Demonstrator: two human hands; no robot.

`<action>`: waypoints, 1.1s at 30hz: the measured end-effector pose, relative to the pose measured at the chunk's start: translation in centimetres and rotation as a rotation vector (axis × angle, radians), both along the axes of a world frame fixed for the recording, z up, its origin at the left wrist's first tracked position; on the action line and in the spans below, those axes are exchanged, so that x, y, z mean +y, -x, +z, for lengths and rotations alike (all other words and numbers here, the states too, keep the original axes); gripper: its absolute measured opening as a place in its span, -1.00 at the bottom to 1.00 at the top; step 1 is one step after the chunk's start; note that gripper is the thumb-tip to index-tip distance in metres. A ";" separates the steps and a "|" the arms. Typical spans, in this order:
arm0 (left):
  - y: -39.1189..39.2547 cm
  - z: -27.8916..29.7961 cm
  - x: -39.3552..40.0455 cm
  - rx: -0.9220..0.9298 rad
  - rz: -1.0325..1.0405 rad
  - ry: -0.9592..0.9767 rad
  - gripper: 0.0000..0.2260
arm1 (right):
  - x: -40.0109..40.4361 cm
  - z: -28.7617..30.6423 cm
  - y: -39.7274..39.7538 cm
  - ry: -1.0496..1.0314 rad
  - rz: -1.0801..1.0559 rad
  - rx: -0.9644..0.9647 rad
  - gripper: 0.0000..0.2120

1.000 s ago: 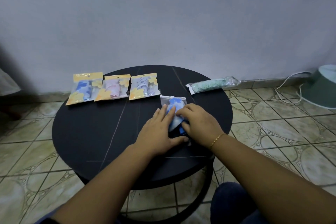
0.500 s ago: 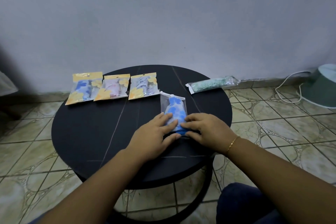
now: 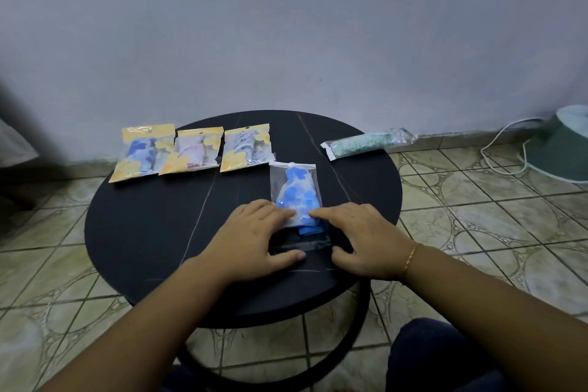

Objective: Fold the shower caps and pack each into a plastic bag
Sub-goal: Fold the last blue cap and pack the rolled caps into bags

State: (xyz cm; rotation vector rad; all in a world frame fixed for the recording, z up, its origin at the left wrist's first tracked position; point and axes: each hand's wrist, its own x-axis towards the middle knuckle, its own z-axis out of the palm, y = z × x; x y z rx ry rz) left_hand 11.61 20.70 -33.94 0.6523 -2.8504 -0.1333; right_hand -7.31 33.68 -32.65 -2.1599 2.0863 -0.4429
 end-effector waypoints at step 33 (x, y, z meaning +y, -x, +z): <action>-2.2 -0.1 -0.6 0.018 -0.081 0.070 -0.48 | -1.1 -2.0 -0.3 0.231 -0.143 0.017 -0.71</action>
